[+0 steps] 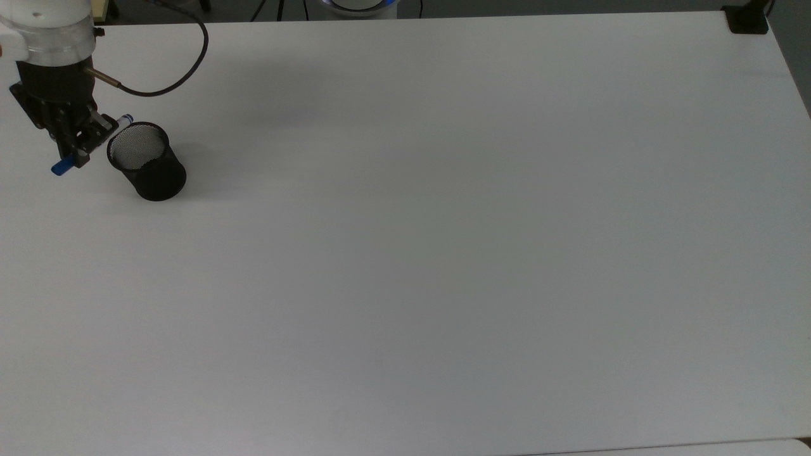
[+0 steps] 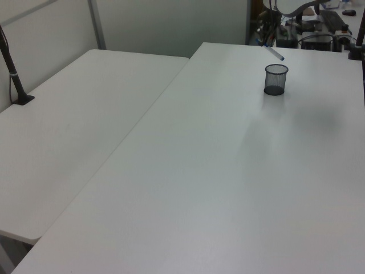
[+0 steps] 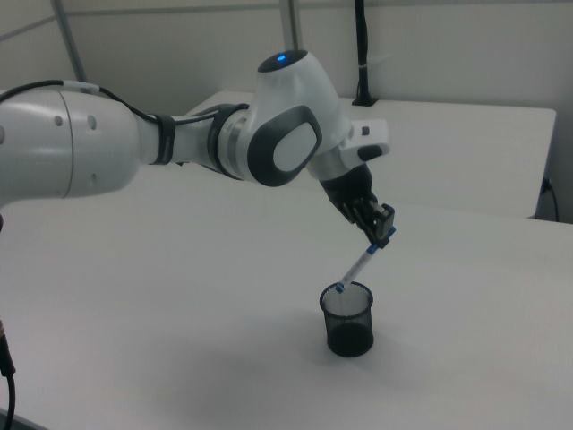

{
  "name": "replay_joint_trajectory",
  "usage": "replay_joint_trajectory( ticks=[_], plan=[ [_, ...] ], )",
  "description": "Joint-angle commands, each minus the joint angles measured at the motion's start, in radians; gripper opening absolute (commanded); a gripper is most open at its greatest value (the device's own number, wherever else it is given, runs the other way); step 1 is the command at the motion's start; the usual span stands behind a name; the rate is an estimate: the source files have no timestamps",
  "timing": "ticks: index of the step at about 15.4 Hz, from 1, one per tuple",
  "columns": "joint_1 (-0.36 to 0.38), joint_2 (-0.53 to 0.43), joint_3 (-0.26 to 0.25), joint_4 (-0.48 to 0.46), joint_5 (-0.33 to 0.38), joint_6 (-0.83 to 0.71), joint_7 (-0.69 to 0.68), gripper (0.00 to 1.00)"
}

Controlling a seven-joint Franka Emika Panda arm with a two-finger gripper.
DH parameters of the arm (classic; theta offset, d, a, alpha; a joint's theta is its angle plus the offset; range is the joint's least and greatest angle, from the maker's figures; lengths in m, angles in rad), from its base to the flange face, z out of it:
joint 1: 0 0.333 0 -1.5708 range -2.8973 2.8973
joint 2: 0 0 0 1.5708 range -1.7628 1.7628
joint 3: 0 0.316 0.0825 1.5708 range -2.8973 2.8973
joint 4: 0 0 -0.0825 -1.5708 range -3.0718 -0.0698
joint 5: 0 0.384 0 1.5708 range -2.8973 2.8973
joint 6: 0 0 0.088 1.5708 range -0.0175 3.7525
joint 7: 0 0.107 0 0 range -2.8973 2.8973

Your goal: Insert the marker

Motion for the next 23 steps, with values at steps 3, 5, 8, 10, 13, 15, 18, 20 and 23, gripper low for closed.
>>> replay_joint_trajectory(
  ticks=[3, 5, 8, 10, 13, 15, 18, 20, 23],
  plan=[
    [0.006, 0.012, -0.004, -0.045, -0.022, 0.036, -0.016, 0.21],
    [0.008, 0.014, -0.004, -0.047, -0.022, 0.036, -0.016, 0.22],
    [0.013, 0.009, 0.005, -0.044, -0.018, 0.027, -0.008, 0.64],
    [0.038, 0.008, 0.008, -0.041, -0.016, 0.021, -0.003, 1.00],
    [0.126, 0.000, 0.008, -0.038, -0.014, -0.027, -0.005, 1.00],
    [0.196, -0.014, 0.008, -0.021, -0.011, -0.105, -0.004, 1.00],
    [0.301, -0.078, 0.011, -0.013, -0.001, -0.235, 0.000, 1.00],
    [0.370, -0.129, 0.008, -0.012, 0.013, -0.329, 0.000, 1.00],
    [0.466, -0.192, -0.001, -0.012, 0.044, -0.459, 0.000, 1.00]
  ],
)
